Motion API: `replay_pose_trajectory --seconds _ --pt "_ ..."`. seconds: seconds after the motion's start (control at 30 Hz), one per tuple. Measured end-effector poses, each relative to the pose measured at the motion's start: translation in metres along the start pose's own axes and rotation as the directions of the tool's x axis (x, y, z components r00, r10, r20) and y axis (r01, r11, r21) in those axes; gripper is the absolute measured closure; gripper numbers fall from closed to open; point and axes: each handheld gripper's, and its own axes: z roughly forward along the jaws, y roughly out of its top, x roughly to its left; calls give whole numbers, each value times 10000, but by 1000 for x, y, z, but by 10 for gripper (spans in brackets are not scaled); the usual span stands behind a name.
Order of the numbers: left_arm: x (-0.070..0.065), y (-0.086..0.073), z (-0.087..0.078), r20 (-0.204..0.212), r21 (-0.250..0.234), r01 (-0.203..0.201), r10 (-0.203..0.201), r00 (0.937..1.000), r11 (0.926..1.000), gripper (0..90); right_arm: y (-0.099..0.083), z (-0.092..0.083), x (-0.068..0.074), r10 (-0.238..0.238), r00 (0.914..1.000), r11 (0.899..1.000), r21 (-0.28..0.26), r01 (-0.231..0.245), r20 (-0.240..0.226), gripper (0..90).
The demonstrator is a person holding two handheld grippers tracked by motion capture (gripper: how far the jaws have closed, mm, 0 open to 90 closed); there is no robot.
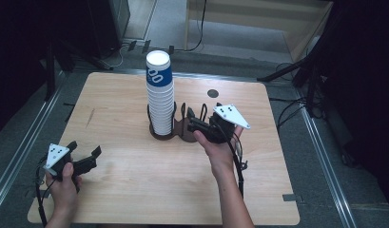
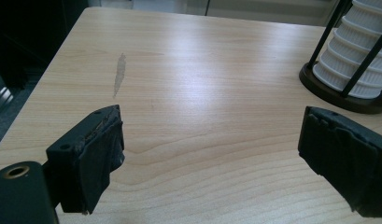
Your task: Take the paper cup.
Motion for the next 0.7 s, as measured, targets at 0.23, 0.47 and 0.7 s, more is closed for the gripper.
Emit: replay_pose_trajectory --seconds 0.23,0.47,0.7 --pt "0 0 1 22 -10 51 -51 10000 10000 81 6 7 13 143 9994 9999 2 -143 -328 28" --pt "0 0 1 -10 40 33 -33 10000 10000 81 9 16 23 289 9980 9995 115 -283 -569 20" --pt "0 1 2 -21 98 53 -53 10000 9999 81 13 24 35 124 9970 9999 116 -116 -767 20"
